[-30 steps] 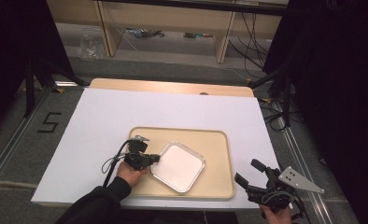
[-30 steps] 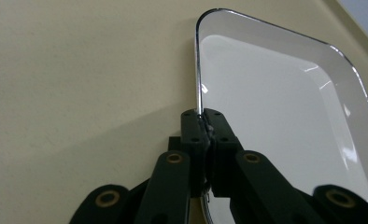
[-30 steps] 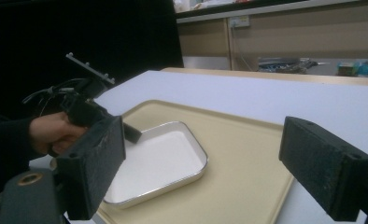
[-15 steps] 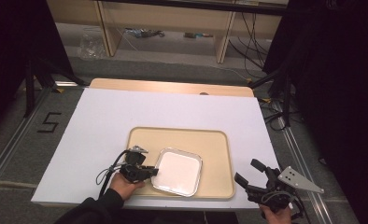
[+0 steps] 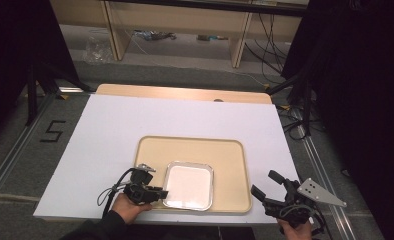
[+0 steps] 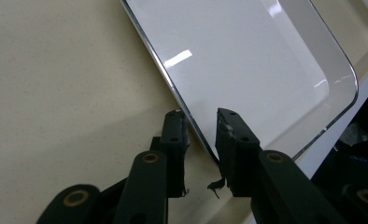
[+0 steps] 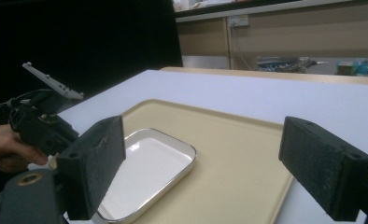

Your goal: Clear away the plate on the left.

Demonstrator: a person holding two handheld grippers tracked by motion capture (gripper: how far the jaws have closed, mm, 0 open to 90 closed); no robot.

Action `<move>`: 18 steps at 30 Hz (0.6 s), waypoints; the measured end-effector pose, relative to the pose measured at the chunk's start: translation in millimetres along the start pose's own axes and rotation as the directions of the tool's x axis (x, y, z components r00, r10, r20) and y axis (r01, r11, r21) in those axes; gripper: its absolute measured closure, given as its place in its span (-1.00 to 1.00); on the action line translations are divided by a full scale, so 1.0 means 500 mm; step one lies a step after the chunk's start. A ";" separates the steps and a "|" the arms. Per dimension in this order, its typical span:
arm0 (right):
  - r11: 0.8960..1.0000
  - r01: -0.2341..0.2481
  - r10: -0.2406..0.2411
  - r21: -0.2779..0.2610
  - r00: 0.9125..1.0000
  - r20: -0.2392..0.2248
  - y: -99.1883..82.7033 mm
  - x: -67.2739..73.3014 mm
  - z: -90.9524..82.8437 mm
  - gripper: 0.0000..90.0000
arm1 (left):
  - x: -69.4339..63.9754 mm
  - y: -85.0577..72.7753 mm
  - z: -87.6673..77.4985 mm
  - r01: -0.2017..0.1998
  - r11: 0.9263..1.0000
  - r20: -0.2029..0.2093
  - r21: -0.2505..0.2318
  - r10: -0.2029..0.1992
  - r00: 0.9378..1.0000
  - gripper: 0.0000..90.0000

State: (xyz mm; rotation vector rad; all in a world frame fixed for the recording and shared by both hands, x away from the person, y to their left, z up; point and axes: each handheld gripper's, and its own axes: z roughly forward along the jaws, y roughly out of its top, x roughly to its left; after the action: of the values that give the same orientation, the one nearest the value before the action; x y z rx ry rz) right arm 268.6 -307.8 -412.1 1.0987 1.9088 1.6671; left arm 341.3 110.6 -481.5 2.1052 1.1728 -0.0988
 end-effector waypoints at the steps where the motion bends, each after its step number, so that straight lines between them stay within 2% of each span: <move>1: 1.000 -0.014 0.014 -0.002 1.000 -0.009 -0.001 0.002 0.000 -0.66 | -0.001 -0.001 0.001 0.011 1.000 0.009 -0.001 -0.011 1.000 0.59; 2: 1.000 -0.008 0.008 -0.019 1.000 -0.011 -0.001 0.001 0.001 -0.66 | -0.004 -0.002 0.003 0.036 0.999 0.015 -0.012 -0.036 0.999 0.59; 8: 1.000 -0.005 0.005 -0.021 1.000 -0.008 -0.001 0.000 0.001 -0.66 | -0.014 -0.005 0.007 0.037 0.999 0.028 -0.014 -0.037 0.999 0.56; 9: 1.000 -0.013 0.012 -0.016 1.000 -0.009 -0.001 0.001 0.001 -0.66 | -0.016 -0.005 0.008 0.049 0.999 0.034 -0.018 -0.048 0.998 0.56; 10: 1.000 -0.017 0.017 -0.010 1.000 -0.010 -0.001 0.002 0.001 -0.66 | -0.016 -0.004 0.007 0.041 0.999 0.032 -0.007 -0.041 0.999 0.56; 11: 1.000 -0.003 0.003 0.007 1.000 0.001 0.000 0.001 -0.001 -0.66 | -0.017 -0.005 0.010 0.037 0.999 0.034 -0.022 -0.036 0.999 0.55; 14: 1.000 0.005 -0.005 0.007 1.000 0.000 0.000 0.000 -0.001 -0.66 | -0.020 -0.004 0.011 0.036 0.999 0.038 -0.014 -0.035 0.999 0.54; 15: 1.000 -0.018 0.018 -0.013 1.000 -0.010 -0.001 0.002 0.001 -0.66 | -0.024 -0.004 0.012 0.038 0.999 0.033 -0.018 -0.038 0.999 0.53; 18: 1.000 -0.017 0.017 -0.011 1.000 -0.011 -0.001 0.002 0.000 -0.66 | -0.026 -0.005 0.012 0.032 0.999 0.032 -0.017 -0.032 0.999 0.53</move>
State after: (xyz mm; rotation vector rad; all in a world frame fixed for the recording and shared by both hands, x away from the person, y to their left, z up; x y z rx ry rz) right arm 267.9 -306.9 -412.6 1.1068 1.9001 1.6938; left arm 333.4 98.4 -482.5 2.0628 1.1845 -0.1358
